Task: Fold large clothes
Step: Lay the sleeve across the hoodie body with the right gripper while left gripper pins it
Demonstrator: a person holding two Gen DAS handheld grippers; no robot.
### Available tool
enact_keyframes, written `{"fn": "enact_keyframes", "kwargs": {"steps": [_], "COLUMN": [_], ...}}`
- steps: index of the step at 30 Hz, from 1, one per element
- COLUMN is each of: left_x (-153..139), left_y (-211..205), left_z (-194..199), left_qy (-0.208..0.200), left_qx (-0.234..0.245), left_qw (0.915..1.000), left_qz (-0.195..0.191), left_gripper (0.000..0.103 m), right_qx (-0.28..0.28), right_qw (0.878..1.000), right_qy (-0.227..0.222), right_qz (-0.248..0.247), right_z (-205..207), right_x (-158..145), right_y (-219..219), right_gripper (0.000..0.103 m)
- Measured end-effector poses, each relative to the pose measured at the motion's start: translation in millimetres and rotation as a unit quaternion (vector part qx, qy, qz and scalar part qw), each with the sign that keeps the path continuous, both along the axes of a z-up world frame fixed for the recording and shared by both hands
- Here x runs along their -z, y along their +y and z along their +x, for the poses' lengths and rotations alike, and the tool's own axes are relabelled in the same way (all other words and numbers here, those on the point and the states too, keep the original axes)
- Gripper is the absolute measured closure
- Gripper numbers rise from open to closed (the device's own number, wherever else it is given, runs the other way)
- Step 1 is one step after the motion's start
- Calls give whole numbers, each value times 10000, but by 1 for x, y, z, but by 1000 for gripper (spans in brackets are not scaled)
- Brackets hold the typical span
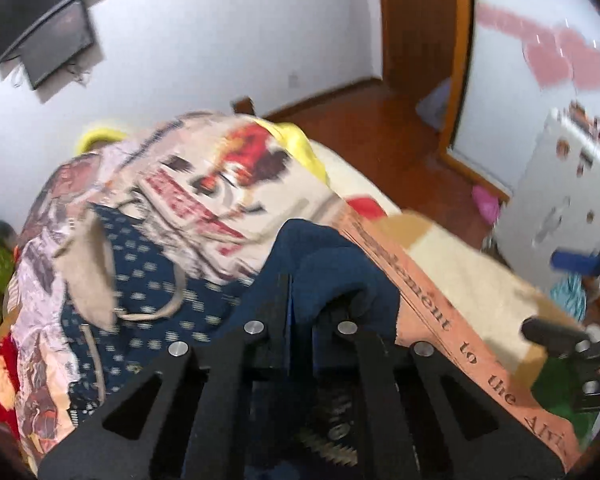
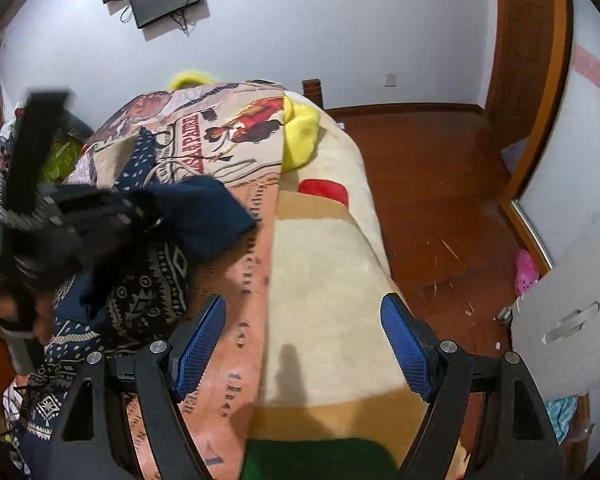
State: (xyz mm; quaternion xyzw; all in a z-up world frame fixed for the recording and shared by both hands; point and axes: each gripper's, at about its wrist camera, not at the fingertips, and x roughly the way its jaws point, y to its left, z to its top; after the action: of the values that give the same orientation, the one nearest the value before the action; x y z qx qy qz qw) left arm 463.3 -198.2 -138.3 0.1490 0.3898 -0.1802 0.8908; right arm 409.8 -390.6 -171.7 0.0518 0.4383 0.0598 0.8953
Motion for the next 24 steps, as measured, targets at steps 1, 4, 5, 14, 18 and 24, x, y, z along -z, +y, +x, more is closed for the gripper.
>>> {"fn": "enact_keyframes", "kwargs": {"steps": [1,4,5,14,18,24], "left_x": [-11,-33,-38,-34,-5,43], "left_y": [14,52,63,170,211,260], "left_z": [-1,-3,-4,-9,-15,-24], "left_qy": [-74,-152,-159,18,270,641], "left_qx": [-97,-360,-435,-1136,-1377,-1774], "left_qw": [9998,9981,9973,9888,9858,9786], "left_qz": [-128,-479,-573,-970,-922,-819], "left_gripper": [97,97,97,97,97,97], "right_qx": [-46,-202,-265,-886,-1158,-1309], "right_qw": [10000,9998,9996,9958,9931,9871], "right_qy": [-18,-69,-91,-115,175,853], "right_qz": [2,-46,-74,-184,-112,-339], "right_z": [1,2,3,17,34,62], "right_x": [-2,-8,-10,-22,-11,29], "right_y": [5,21,28,91,118,152], "right_gripper": [25,25,25,25,25,25]}}
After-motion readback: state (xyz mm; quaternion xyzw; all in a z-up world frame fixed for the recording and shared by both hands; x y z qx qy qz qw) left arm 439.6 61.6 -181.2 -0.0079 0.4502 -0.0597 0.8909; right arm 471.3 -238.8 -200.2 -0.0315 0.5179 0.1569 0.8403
